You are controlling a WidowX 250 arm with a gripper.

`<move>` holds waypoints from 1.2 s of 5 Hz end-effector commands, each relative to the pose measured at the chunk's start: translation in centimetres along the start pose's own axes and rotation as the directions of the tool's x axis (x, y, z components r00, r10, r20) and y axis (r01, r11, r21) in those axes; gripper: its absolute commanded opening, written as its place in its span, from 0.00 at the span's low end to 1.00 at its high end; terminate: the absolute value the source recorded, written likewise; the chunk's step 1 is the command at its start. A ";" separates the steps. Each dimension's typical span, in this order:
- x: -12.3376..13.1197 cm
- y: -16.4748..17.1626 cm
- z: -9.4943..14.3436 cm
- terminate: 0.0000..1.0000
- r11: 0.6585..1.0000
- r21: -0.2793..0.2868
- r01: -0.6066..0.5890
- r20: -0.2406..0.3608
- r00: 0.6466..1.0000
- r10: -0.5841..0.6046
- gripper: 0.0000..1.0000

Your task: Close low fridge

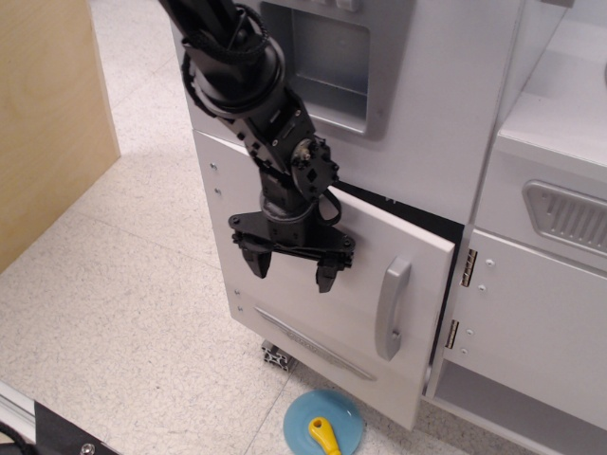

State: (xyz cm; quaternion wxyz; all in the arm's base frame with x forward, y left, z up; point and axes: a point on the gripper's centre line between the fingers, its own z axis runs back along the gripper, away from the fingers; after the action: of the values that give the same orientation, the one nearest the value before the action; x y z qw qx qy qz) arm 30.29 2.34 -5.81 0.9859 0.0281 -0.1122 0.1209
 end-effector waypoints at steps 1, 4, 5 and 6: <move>2.8 -1.0 0.4 0.00 1.000 -0.007 -0.028 0.052 0.998 0.028 1.00; 0.1 0.2 2.8 0.00 1.000 -0.017 0.005 0.005 1.000 -0.005 1.00; -0.4 0.6 2.9 0.00 1.000 0.010 0.022 -0.002 1.000 -0.022 1.00; -0.4 0.6 2.9 0.00 1.000 0.010 0.022 -0.002 1.000 -0.022 1.00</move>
State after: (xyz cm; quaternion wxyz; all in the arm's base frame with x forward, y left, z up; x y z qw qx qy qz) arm 28.24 2.22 -4.79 0.9897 0.0349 -0.0833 0.1111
